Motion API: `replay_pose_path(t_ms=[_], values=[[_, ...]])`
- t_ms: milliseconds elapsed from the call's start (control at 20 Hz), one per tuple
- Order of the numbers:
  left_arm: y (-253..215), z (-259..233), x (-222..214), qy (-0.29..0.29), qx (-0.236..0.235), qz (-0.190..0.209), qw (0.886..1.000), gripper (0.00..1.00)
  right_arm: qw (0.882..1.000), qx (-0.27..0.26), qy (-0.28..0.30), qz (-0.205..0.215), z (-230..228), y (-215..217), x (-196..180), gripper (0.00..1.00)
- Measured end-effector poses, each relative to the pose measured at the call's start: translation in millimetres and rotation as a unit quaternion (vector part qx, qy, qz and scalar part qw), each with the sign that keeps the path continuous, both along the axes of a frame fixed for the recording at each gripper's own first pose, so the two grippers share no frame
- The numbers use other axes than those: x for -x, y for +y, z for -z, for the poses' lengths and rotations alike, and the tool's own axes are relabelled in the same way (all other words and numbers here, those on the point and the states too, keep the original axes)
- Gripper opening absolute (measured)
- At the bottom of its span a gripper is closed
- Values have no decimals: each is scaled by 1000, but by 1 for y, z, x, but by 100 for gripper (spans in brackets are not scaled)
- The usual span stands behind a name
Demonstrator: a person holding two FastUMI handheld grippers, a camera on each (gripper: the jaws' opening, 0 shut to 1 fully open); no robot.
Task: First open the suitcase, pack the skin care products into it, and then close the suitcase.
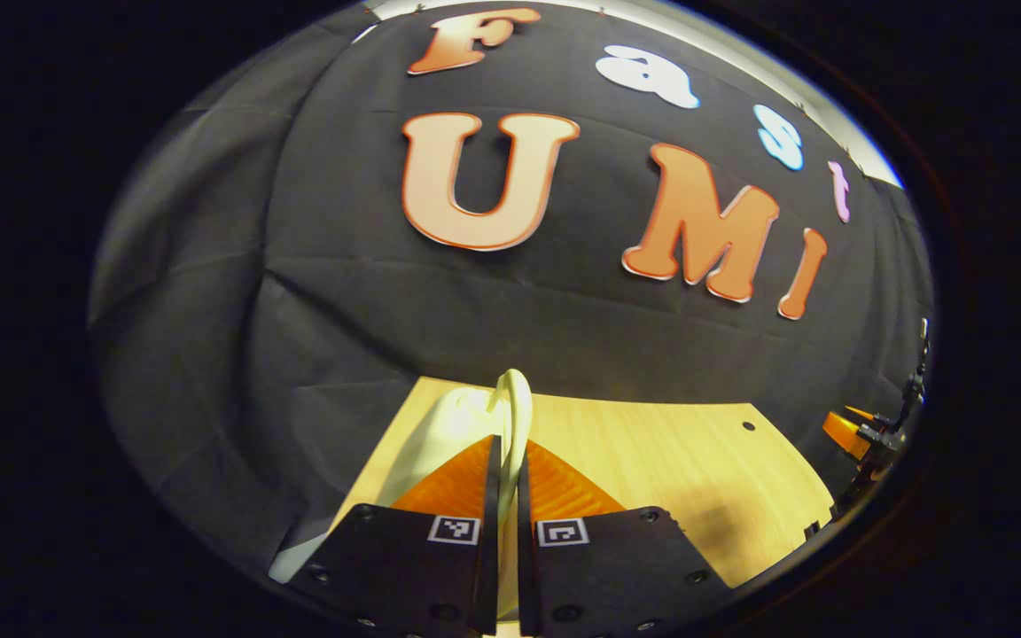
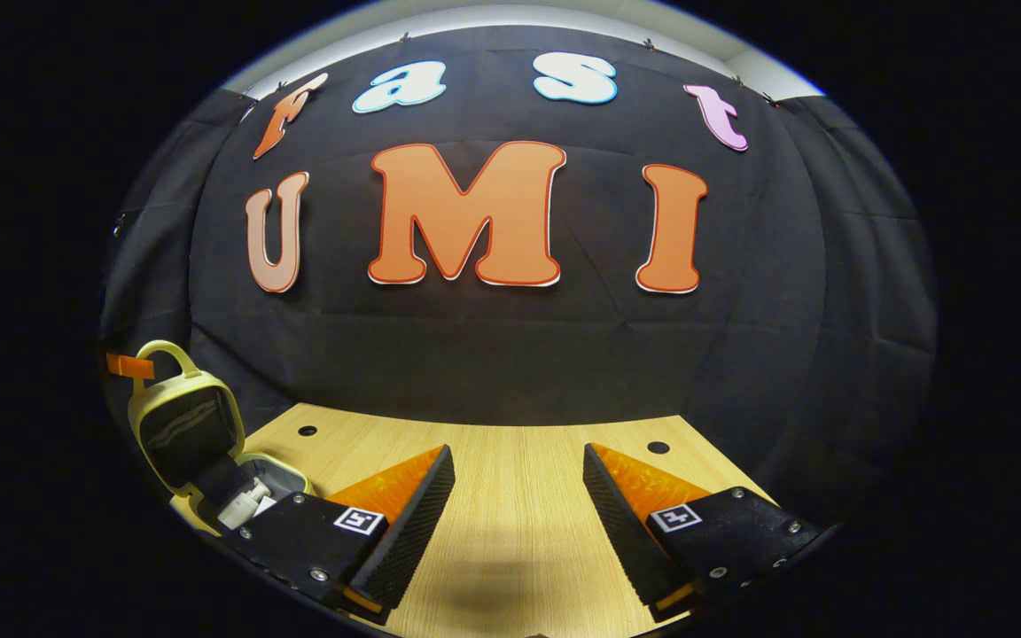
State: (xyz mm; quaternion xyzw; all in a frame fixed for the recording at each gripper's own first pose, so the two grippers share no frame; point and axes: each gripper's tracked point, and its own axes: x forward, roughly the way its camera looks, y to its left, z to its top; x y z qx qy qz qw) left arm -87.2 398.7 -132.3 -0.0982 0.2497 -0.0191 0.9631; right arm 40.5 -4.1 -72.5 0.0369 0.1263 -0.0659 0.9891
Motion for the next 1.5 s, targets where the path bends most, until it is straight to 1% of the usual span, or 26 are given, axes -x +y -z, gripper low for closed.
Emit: replay_pose_path(t_ms=[50, 100, 200, 300, 350, 650, 800, 900, 1000, 1150, 1250, 1300, 1350, 1450, 1500], values=[[-17, 6, -1, -5, -15, 14, 1000, 10, 1000, 2, 2, -2, 2, -2, 2, 94], [-30, 14, 0, 3, -24, 24, 999, 10, 1000, 2, 3, -5, 4, -4, 3, 94], [-70, 26, 0, 15, -17, 48, 999, 10, 1000, 4, 7, -10, 8, -8, 7, 94], [-102, 51, 7, 42, -1, 63, 997, 10, 1000, 9, 13, -12, 15, -15, 11, 94], [-116, 61, 10, 51, 0, 72, 996, 10, 1000, 8, 16, -14, 19, -17, 12, 94], [-184, 138, 10, 108, -40, 110, 987, 10, 999, 7, 27, -27, 31, -31, 20, 94], [-193, 154, 18, 124, -68, 110, 984, 10, 999, 8, 30, -30, 34, -40, 23, 94], [-194, 162, 15, 130, -95, 111, 981, 10, 999, 8, 32, -31, 36, -45, 24, 94], [-194, 166, 14, 128, -133, 111, 977, 10, 999, 9, 32, -31, 38, -50, 27, 94], [-194, 172, 19, 129, -192, 121, 965, 10, 999, 5, 34, -35, 42, -52, 28, 94], [-195, 176, 21, 132, -208, 124, 961, 11, 999, 4, 35, -38, 43, -54, 30, 94], [-196, 177, 22, 133, -207, 125, 961, 12, 999, 4, 34, -40, 43, -54, 30, 94], [-201, 178, 25, 139, -195, 126, 963, 17, 999, 4, 32, -41, 43, -54, 30, 94], [-210, 170, 30, 126, -183, 118, 968, 47, 999, 5, 27, -44, 40, -55, 32, 94], [-211, 163, 35, 109, -190, 111, 969, 55, 999, 4, 25, -46, 39, -55, 33, 94]])
